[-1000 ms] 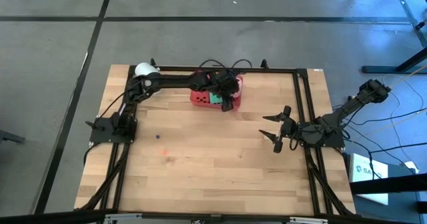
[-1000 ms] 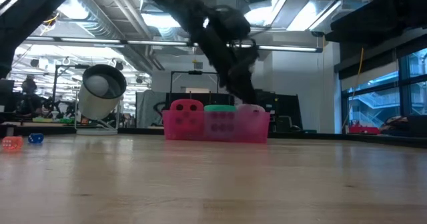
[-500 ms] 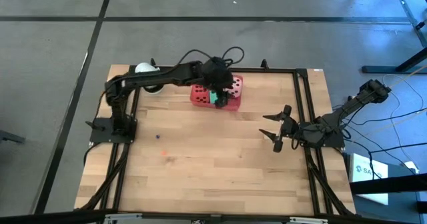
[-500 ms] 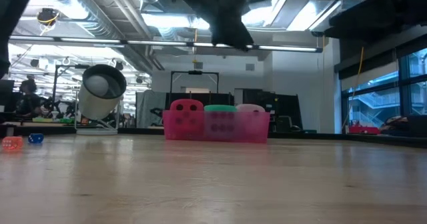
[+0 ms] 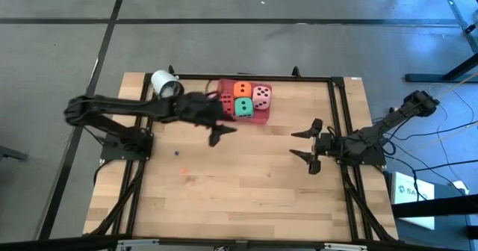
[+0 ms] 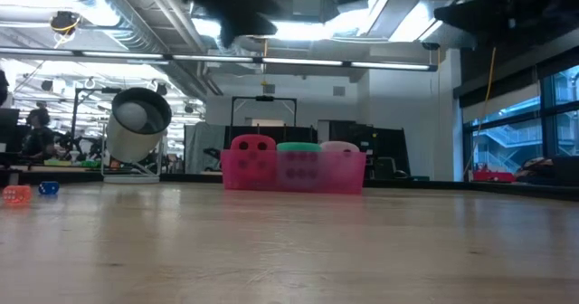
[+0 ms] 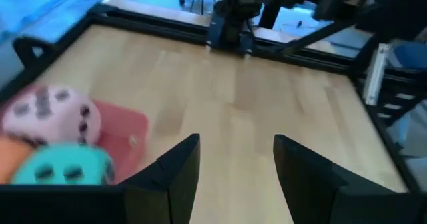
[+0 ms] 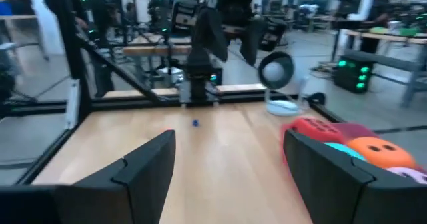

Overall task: Pick & Place Dice
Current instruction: Put the blue die into the pink bin

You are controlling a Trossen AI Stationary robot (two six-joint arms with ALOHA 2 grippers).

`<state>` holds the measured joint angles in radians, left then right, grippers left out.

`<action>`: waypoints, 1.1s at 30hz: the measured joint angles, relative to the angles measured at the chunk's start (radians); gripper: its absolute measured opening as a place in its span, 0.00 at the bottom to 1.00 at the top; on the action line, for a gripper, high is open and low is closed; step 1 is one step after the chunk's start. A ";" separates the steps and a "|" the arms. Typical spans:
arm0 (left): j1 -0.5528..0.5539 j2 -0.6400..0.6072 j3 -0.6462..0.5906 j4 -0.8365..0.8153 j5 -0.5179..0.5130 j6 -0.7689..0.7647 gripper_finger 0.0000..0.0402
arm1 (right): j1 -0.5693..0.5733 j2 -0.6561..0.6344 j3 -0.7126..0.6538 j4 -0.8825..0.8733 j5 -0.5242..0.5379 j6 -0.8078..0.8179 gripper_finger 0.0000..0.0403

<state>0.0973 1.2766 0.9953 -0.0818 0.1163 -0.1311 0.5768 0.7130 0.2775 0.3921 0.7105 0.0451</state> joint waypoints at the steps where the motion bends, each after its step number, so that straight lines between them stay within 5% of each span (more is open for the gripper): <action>1: -0.020 -0.039 -0.036 0.000 -0.022 -0.027 0.46 | -0.007 0.001 0.000 0.003 -0.022 0.003 0.69; 7: -0.171 -0.237 -0.172 -0.083 -0.186 -0.209 0.46 | -0.055 0.047 0.000 0.005 -0.100 0.084 0.69; 14: -0.380 -0.322 -0.180 -0.400 -0.379 -0.506 0.46 | -0.080 0.198 0.000 0.115 -0.102 0.148 0.69; 26: -0.599 -0.280 -0.180 -0.832 -0.411 -0.987 0.46 | -0.080 0.527 0.000 0.491 -0.099 0.170 0.69; 33: -0.686 -0.185 -0.180 -0.982 -0.432 -1.079 0.46 | -0.084 0.667 0.000 0.664 -0.098 0.180 0.69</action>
<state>-0.5892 1.0914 0.8154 -1.0637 -0.3157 -1.2106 0.4928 1.3801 0.2775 1.0562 0.6126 0.2251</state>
